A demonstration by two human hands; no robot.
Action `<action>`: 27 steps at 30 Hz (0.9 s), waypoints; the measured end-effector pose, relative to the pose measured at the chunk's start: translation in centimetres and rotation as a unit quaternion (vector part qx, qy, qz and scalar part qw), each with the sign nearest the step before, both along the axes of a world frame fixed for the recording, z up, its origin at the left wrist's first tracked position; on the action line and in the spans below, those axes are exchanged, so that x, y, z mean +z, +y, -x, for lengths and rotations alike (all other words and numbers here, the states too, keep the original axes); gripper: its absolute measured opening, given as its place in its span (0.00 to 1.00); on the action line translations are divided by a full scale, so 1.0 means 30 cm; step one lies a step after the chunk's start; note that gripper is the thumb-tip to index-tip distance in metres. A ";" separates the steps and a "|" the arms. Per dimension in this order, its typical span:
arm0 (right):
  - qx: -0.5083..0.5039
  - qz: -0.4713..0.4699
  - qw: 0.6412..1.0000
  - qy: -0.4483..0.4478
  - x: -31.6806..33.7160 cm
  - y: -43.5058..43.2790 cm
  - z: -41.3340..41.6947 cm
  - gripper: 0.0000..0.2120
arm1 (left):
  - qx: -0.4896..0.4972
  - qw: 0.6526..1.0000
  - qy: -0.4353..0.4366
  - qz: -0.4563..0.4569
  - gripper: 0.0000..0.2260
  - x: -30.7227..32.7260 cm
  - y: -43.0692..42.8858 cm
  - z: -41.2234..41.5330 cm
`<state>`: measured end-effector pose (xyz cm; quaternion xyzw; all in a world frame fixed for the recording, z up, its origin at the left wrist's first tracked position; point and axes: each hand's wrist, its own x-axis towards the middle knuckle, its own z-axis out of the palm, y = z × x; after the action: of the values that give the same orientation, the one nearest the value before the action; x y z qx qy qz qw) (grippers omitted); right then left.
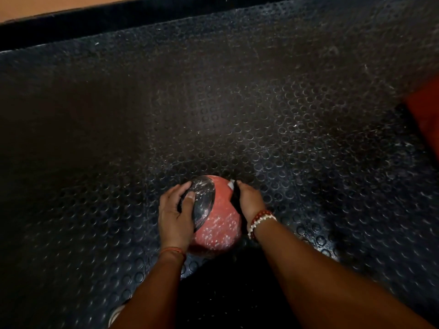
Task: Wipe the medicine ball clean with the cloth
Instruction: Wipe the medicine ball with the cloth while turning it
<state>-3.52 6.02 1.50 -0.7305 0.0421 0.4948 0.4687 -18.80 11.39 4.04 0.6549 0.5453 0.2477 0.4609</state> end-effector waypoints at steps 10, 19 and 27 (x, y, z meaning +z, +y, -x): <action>0.163 -0.010 0.938 -0.306 0.106 -0.025 0.133 0.21 | 0.012 1.000 -0.013 0.011 0.10 0.003 0.014 0.023; 0.008 0.009 1.000 -0.011 -0.005 0.006 0.029 0.22 | 0.020 0.999 -0.027 0.025 0.11 -0.007 0.010 0.037; 0.157 0.053 0.930 -0.329 0.135 -0.023 0.212 0.24 | 0.023 1.000 -0.018 0.009 0.10 -0.019 0.037 0.058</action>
<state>-9.88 5.33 5.56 -0.8733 -0.2041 0.2909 0.3334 -20.53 12.50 3.46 0.6336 0.5539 0.2649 0.4707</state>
